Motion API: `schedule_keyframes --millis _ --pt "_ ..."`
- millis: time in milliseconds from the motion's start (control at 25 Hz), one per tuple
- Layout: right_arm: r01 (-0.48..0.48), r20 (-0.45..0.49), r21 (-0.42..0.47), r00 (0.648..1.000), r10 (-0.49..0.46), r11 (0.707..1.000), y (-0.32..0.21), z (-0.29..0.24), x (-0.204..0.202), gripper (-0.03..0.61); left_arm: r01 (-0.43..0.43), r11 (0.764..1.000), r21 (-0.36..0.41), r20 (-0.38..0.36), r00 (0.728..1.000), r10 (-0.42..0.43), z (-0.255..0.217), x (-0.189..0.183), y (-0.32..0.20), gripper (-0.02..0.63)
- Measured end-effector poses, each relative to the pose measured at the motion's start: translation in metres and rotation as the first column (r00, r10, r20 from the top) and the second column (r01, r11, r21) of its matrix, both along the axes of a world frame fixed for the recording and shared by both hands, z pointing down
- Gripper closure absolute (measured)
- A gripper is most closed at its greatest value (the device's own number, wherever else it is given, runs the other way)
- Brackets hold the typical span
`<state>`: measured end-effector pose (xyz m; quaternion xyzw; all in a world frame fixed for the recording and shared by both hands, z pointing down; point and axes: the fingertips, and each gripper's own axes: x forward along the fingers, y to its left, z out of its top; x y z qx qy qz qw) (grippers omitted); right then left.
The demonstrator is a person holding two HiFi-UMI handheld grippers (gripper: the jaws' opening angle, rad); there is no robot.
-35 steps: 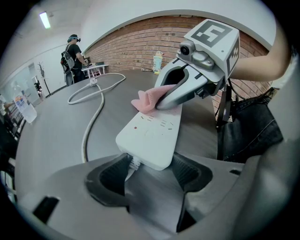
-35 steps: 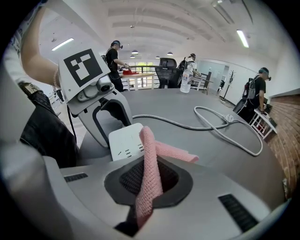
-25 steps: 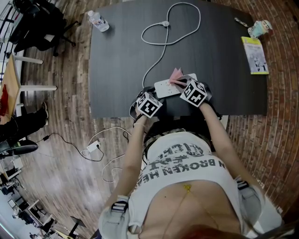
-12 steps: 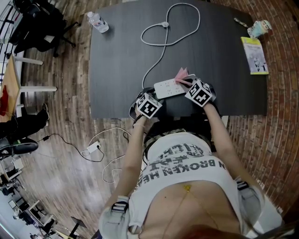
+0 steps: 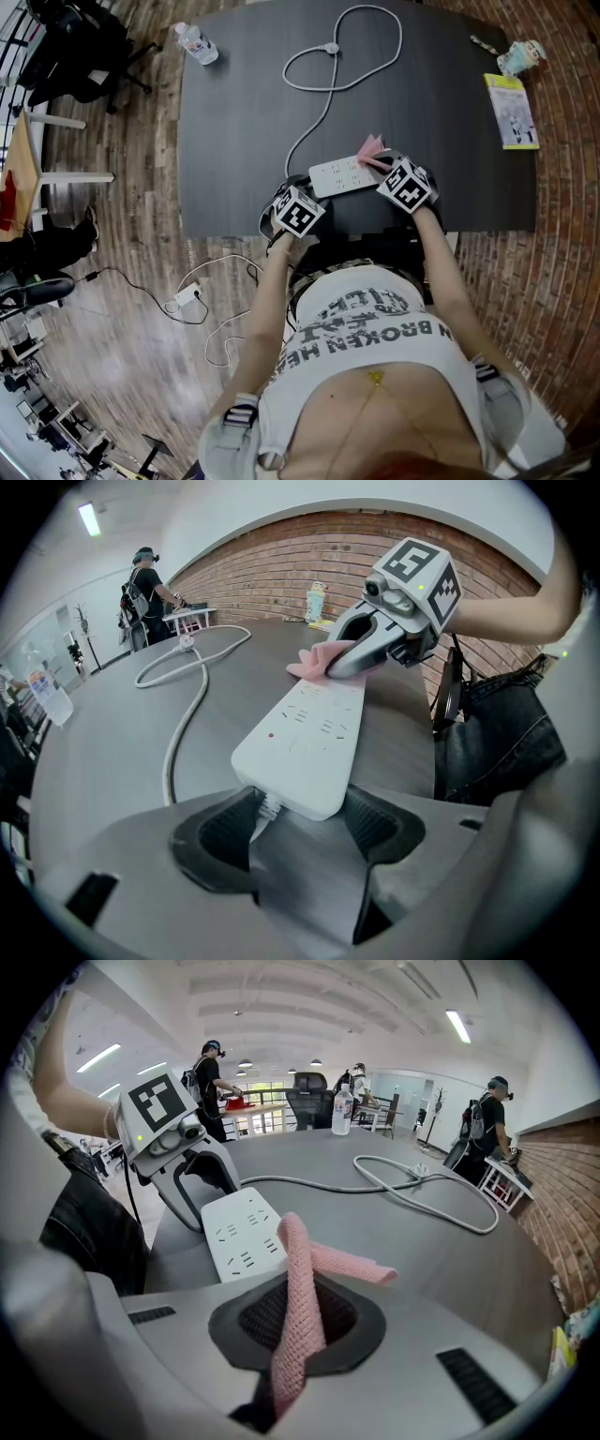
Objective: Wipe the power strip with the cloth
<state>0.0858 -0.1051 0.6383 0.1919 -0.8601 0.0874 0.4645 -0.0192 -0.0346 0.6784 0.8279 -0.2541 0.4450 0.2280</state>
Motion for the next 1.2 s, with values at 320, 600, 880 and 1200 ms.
schedule_keyframes --millis 320,600,880,1200 --pt "-0.082 -0.003 0.003 0.997 0.082 0.997 -0.007 0.0 0.026 0.561 -0.001 1.0 0.004 0.002 1.0 0.001 0.001 -0.002 -0.001 0.334" --pt "-0.141 -0.016 0.008 0.99 0.141 0.99 -0.011 0.004 0.048 0.562 -0.008 1.0 0.002 -0.007 1.0 0.008 -0.002 0.002 0.001 0.334" --pt "-0.19 0.005 -0.011 0.982 0.19 0.982 -0.013 0.0 0.056 0.561 -0.008 1.0 0.005 -0.009 1.0 0.008 -0.002 0.001 0.001 0.334" --pt "-0.214 -0.007 -0.002 0.977 0.214 0.977 -0.013 0.0 0.056 0.561 -0.009 1.0 0.004 -0.008 1.0 0.009 -0.001 0.001 0.002 0.334"
